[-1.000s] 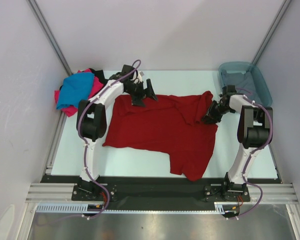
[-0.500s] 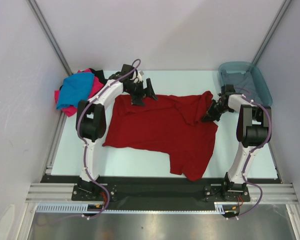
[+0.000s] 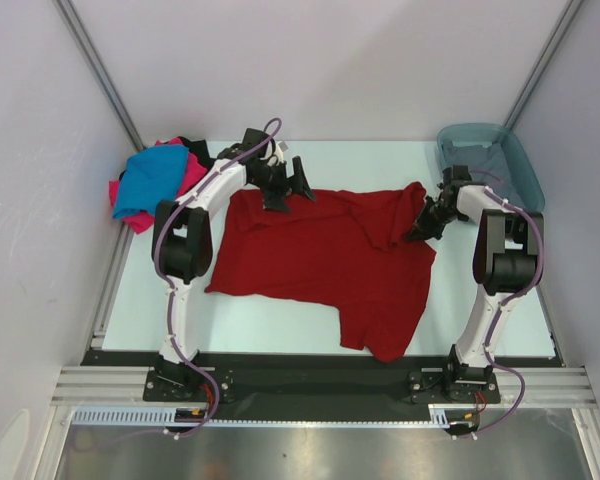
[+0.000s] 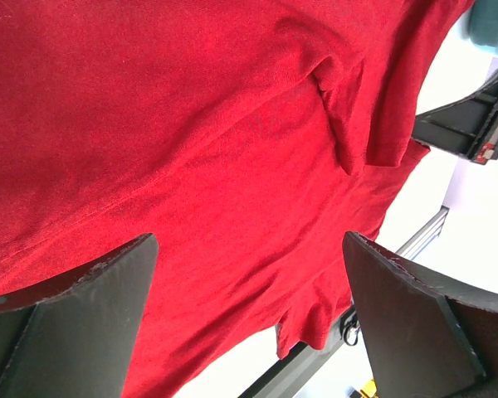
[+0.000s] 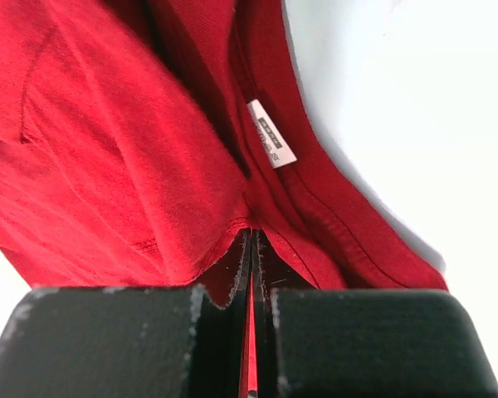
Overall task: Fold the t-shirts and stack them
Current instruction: Fold the tshirt
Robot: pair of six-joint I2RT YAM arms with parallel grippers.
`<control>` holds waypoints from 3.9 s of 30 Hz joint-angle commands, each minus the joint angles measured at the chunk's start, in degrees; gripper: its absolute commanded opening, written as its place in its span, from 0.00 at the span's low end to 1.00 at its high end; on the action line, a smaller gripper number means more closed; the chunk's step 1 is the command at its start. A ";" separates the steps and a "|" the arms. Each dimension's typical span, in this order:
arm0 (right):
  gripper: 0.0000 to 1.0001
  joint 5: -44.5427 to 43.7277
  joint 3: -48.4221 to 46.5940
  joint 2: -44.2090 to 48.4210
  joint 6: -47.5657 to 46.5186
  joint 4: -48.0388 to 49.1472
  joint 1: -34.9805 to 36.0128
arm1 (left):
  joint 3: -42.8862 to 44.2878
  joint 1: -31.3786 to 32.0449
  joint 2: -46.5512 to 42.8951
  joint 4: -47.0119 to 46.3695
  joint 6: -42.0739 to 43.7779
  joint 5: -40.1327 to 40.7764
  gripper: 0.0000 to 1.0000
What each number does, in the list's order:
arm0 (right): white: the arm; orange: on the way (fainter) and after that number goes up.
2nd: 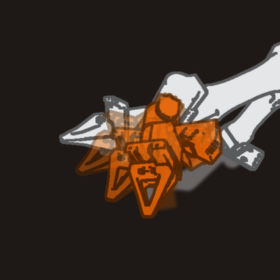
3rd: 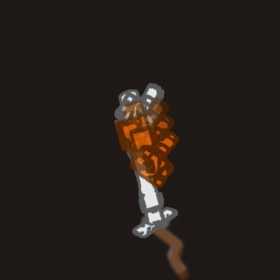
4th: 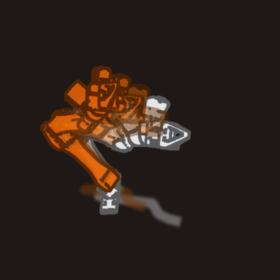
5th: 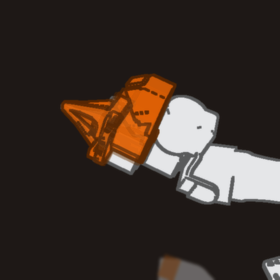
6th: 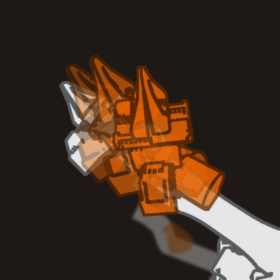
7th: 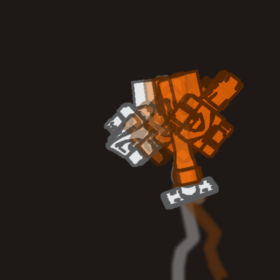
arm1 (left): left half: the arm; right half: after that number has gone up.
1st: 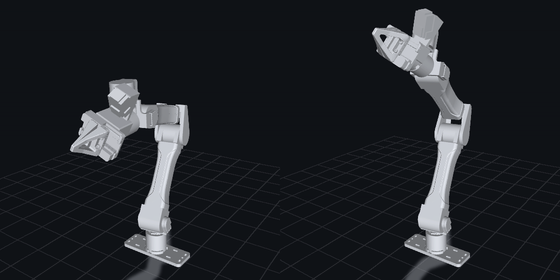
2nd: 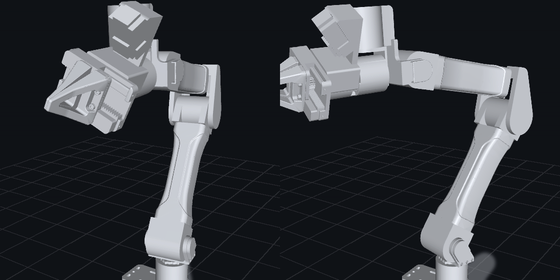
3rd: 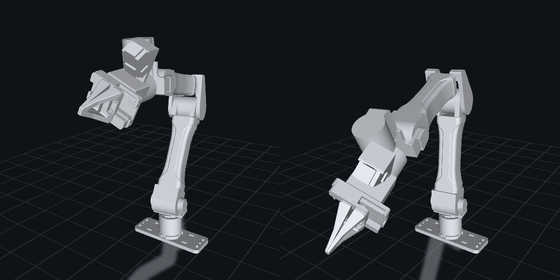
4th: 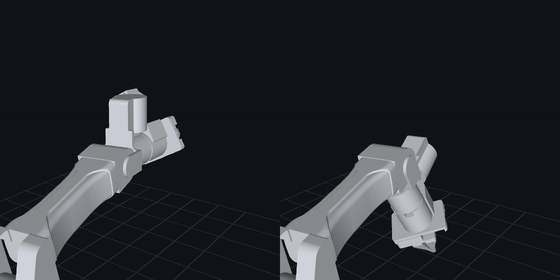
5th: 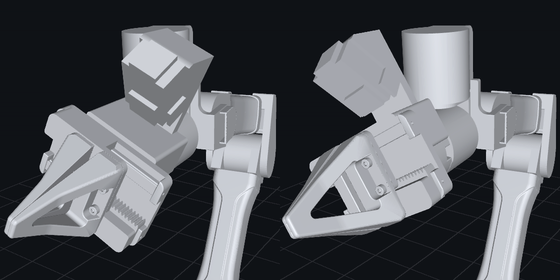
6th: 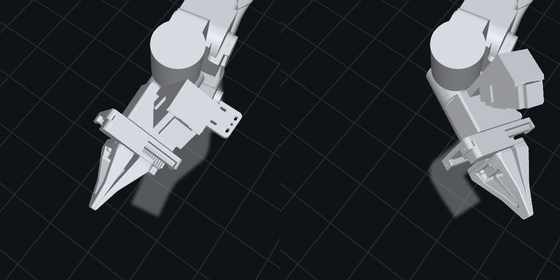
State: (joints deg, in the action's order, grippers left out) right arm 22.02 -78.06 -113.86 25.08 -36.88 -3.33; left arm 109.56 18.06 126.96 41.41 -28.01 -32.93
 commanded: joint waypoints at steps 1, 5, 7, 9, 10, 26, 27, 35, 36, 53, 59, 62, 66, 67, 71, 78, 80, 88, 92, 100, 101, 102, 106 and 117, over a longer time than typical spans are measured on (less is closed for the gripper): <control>0.00 -2.86 -4.02 4.78 -2.22 -3.28 0.26 | 0.31 -0.31 -2.86 -0.10 0.68 -0.30 1.00; 0.00 -4.88 -6.48 7.42 -3.63 -7.92 0.26 | 0.39 -0.31 -2.50 -0.36 0.41 -0.38 1.00; 0.00 -6.72 -7.45 8.04 -4.25 -9.78 0.26 | 0.39 -0.31 -2.33 -0.63 0.32 -0.47 1.00; 0.00 -8.56 -8.95 9.18 -5.04 -12.50 0.26 | 0.48 -0.31 -2.07 -0.89 0.15 -0.65 1.00; 0.00 -9.01 -9.21 9.36 -5.13 -13.12 0.26 | 0.66 -0.31 -1.98 -0.89 0.15 -0.73 1.00; 0.37 -2.69 -3.50 3.65 0.49 -3.55 0.52 | 0.92 -0.31 -2.50 0.16 0.76 -0.29 1.00; 0.37 -2.34 -3.76 2.78 0.76 -3.11 0.52 | 0.49 -0.40 -2.85 0.16 0.85 -0.21 1.00; 0.37 0.13 -2.54 -0.30 1.55 -0.03 0.96 | 0.04 -0.57 -3.56 0.78 1.20 0.41 1.00; 0.38 0.39 -2.45 -0.65 1.81 0.32 1.05 | 0.04 -0.66 -3.64 0.87 1.38 0.41 1.00; 0.30 4.00 0.28 -3.56 2.96 3.31 2.01 | -0.31 -1.01 -3.82 1.22 1.55 0.41 1.00; 0.18 3.29 0.37 -4.17 2.60 3.05 2.01 | -0.49 -1.01 -3.73 1.13 1.55 0.15 1.00; 0.06 3.29 0.28 -4.44 2.34 3.05 2.01 | -0.49 -1.10 -3.65 1.13 1.47 0.06 1.00; 0.00 2.24 -0.68 -2.43 1.03 1.30 2.19 | -0.49 -1.10 -3.65 1.04 1.38 -0.12 1.00; 0.00 1.28 -1.04 -1.63 0.59 0.68 2.36 | -0.49 -1.10 -3.56 0.96 1.38 -0.21 1.00; 0.00 -1.19 -3.58 2.67 -1.52 -3.71 2.63 | -0.49 -1.10 -3.21 0.43 0.94 -0.64 1.00; 0.00 -5.14 -6.84 9.53 -3.19 -11.97 2.89 | -0.13 -1.10 -2.15 -0.98 0.24 -1.52 1.00; 0.00 -6.28 -7.97 10.59 -3.46 -13.91 2.89 | -0.13 -1.10 -1.98 -1.24 -0.11 -1.61 1.00; 0.00 -12.09 -7.99 10.42 -3.37 -21.56 2.89 | 0.04 -1.10 -0.75 -2.30 -0.82 -2.58 1.00; 0.42 -12.61 -6.23 8.58 -2.85 -22.26 3.16 | 0.13 -1.10 -0.48 -2.30 -0.99 -2.76 1.00; 0.65 -17.98 -11.14 7.96 -3.19 -21.92 3.16 | 1.36 -1.28 -0.04 -1.77 -0.82 -2.49 1.00; 0.65 -17.63 -13.67 7.87 -3.46 -21.05 3.16 | 1.53 -1.45 0.05 -1.68 -0.38 -2.41 1.00; 0.65 -16.15 -14.91 7.52 -3.72 -20.69 3.16 | 2.06 -1.63 0.05 -1.16 -0.21 -1.62 1.00; 0.65 -8.86 -22.20 2.88 -5.48 -17.70 3.16 | 4.08 -3.21 -0.13 1.21 1.46 3.63 1.00; 0.64 -0.23 -49.38 -12.08 -7.51 -26.05 8.69 | 2.07 -9.36 -2.50 5.96 3.22 22.02 1.00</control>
State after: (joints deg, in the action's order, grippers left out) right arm 18.41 -123.42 -126.08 18.04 -59.86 4.27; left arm 111.53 9.67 127.39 45.52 -26.37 -17.87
